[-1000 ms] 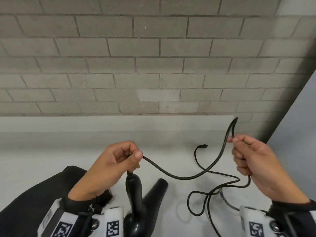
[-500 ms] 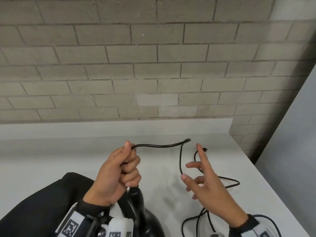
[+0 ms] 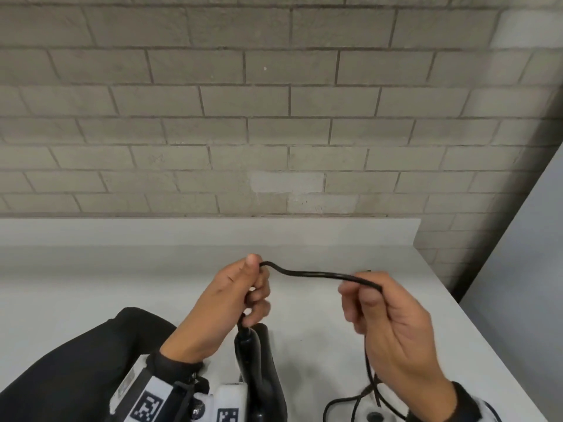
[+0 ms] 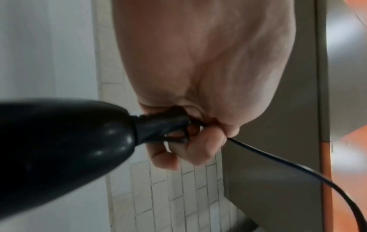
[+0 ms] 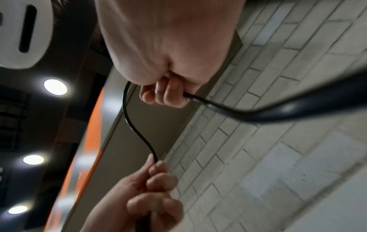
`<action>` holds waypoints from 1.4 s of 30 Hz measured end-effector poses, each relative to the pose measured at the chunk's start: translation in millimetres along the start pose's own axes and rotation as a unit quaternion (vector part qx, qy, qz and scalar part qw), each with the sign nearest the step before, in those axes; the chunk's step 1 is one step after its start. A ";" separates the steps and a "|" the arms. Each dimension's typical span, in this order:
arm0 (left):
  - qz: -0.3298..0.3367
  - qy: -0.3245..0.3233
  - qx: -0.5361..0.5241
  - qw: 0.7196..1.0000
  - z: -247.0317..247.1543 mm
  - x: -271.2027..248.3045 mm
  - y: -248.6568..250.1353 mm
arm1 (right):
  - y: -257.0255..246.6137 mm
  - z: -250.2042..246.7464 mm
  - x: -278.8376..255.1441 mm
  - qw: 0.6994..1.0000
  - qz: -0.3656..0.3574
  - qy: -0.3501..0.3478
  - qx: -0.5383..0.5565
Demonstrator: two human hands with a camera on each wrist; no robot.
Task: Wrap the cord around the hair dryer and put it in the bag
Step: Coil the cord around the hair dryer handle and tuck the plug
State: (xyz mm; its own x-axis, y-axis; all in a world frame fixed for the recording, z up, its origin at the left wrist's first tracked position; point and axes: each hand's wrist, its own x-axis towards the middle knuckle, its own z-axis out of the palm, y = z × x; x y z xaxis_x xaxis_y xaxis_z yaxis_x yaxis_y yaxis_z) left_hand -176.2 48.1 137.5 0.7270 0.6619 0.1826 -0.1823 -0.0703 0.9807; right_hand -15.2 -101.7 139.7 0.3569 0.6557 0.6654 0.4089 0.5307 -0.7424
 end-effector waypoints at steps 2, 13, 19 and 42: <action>0.011 -0.017 0.031 0.999 10.5 -1.8 -1.9 | -8.0 1.7 11.4 1.000 -0.015 0.001 0.011; 0.130 0.050 0.138 0.981 30.2 2.3 -21.6 | 1.2 22.2 14.1 0.991 0.105 -0.082 -0.006; 0.174 0.159 0.156 0.959 28.7 -1.3 -22.8 | -19.4 6.9 8.9 0.965 0.100 -0.207 -0.128; 0.066 0.157 -0.166 0.971 41.2 -22.9 -7.1 | 16.1 22.4 -6.3 0.928 0.047 -0.239 -0.282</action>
State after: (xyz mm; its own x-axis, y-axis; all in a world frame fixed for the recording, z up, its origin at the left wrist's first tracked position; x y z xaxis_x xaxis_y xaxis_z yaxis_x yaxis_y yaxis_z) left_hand -164.2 2.6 129.3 0.4551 0.8616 0.2247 -0.5023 0.0401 0.8638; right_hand -29.7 -85.3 121.8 0.0552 0.9200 0.3881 0.8180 0.1813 -0.5460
